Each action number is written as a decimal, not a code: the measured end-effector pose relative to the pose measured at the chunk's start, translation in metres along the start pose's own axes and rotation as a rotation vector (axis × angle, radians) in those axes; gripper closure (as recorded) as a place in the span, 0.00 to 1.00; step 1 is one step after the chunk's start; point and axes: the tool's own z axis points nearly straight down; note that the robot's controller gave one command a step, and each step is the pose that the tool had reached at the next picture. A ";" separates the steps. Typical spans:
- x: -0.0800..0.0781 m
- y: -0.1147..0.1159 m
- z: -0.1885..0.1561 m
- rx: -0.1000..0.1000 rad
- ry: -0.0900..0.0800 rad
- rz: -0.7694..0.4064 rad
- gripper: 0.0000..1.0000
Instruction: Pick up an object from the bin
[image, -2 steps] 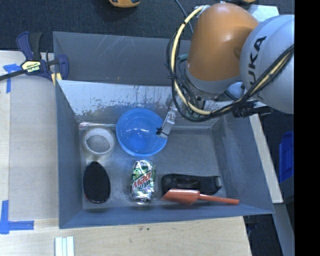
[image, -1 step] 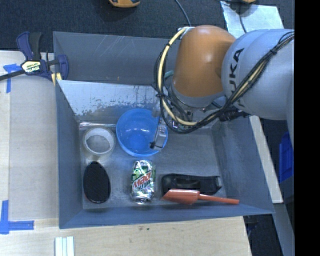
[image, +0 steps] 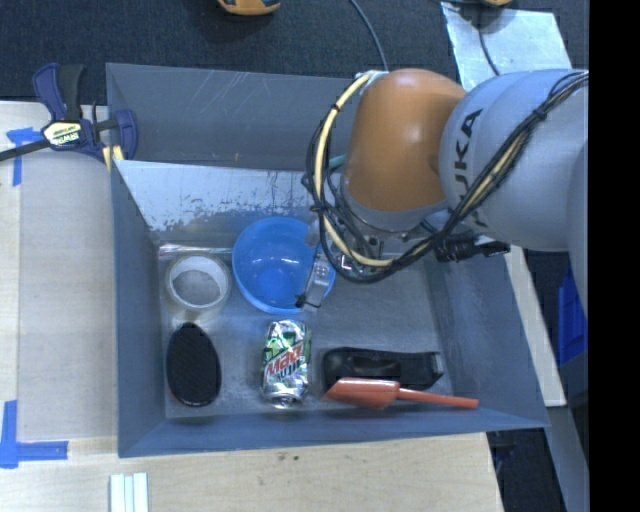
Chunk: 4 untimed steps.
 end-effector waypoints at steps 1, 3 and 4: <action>0.017 0.002 0.053 0.000 0.002 -0.221 0.00; 0.020 0.008 0.070 0.001 0.002 -0.259 0.00; -0.007 0.029 0.063 -0.005 -0.006 0.065 0.00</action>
Offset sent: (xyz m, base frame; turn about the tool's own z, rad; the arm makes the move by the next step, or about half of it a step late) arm 0.0069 0.0284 -0.0469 0.0599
